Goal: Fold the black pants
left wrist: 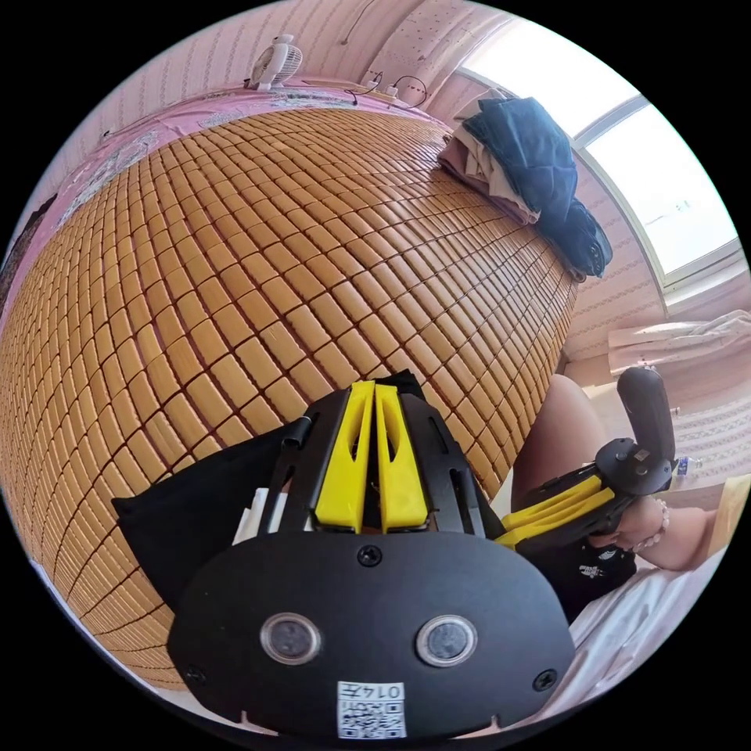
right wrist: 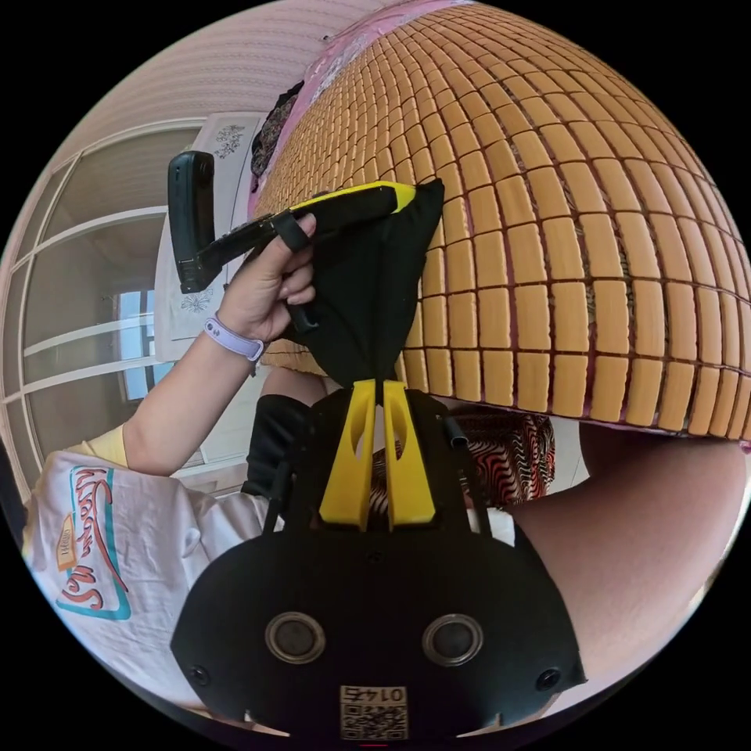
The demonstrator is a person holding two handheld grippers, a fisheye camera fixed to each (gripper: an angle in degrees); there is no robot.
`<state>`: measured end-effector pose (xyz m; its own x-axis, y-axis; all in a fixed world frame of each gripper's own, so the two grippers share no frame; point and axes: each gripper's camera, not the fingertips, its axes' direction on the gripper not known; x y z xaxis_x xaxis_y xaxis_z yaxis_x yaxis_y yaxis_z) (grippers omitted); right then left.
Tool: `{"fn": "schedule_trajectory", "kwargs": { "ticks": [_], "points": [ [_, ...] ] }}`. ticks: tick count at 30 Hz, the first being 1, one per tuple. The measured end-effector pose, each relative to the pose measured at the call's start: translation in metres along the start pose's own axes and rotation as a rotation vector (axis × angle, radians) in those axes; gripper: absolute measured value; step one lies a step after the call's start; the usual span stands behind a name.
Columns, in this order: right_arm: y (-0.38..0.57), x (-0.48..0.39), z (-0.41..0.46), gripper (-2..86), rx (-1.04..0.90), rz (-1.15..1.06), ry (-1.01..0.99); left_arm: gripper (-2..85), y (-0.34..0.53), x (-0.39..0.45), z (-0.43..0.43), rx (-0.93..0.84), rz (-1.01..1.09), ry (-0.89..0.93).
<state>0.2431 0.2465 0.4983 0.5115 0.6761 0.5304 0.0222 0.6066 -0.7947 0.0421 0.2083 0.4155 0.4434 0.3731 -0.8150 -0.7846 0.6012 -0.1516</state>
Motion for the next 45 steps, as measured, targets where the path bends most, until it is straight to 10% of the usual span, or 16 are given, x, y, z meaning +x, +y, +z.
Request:
{"fn": "schedule_trajectory", "kwargs": {
  "ticks": [32, 45],
  "points": [
    [-0.091, -0.053, -0.007, 1.6, 0.179, -0.2, 0.312, -0.9, 0.141, 0.091, 0.0, -0.073, 0.445, -0.224],
    [-0.021, -0.033, 0.012, 11.7, 0.271, -0.078, 0.087, 9.1, 0.181, -0.058, -0.092, 0.266, -0.092, -0.113]
  ]
}}
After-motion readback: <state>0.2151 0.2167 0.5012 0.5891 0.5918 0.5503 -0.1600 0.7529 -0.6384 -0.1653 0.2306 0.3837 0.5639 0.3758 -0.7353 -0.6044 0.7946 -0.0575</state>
